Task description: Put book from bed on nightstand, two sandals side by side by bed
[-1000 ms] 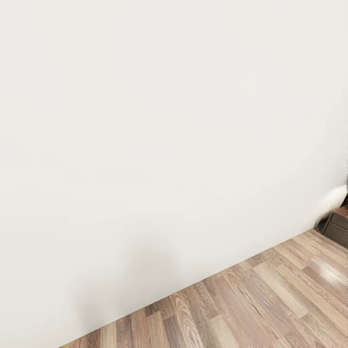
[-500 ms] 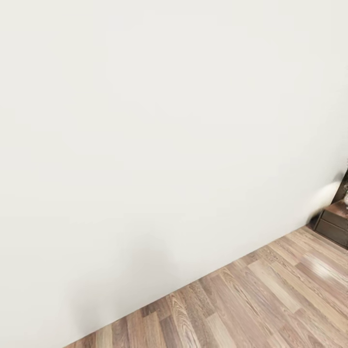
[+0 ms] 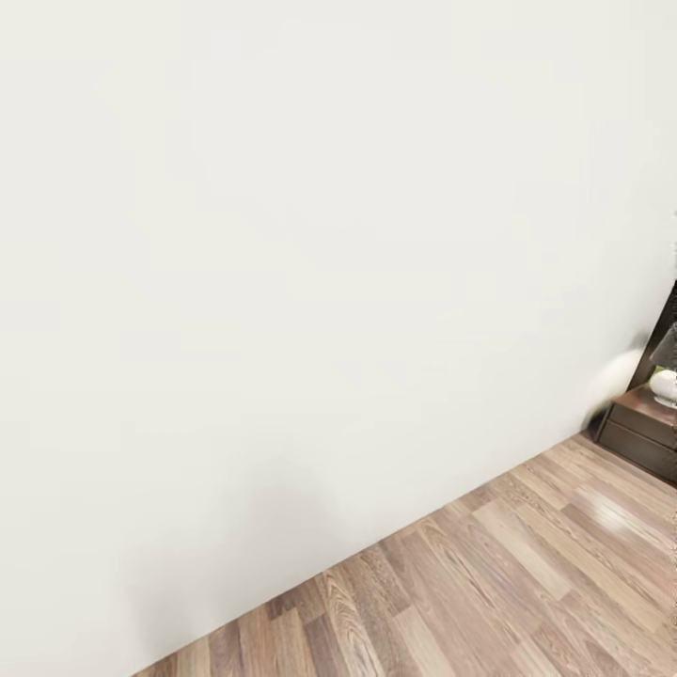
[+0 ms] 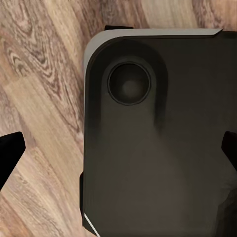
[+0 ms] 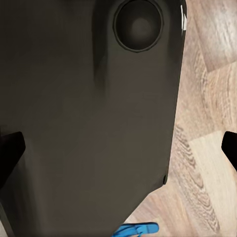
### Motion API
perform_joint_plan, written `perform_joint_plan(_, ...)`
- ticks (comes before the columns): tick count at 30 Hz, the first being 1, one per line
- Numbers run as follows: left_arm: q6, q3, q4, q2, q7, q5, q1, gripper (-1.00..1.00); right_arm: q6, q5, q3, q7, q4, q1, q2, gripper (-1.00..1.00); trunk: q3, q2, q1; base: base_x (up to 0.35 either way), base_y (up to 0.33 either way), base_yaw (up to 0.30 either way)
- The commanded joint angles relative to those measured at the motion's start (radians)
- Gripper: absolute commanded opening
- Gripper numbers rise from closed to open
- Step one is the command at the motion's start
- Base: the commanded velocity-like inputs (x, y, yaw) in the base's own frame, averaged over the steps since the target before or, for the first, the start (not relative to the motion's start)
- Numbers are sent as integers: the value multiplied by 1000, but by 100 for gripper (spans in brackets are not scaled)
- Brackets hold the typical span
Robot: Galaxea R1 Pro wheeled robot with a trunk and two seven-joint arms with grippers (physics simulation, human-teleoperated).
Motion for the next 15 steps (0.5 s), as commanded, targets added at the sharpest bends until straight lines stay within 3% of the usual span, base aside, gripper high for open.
perform_joint_plan(1, -3, -1, 0, 0, 0, 6, 0, 100, 0, 0, 1, -1, 0, 0, 0, 100, -1, 0, 0, 0, 0, -91)
perform_joint_plan(15, -3, -1, 0, 0, 0, 6, 0, 100, 0, 0, 1, -1, 0, 0, 0, 100, -1, 0, 0, 0, 0, -89)
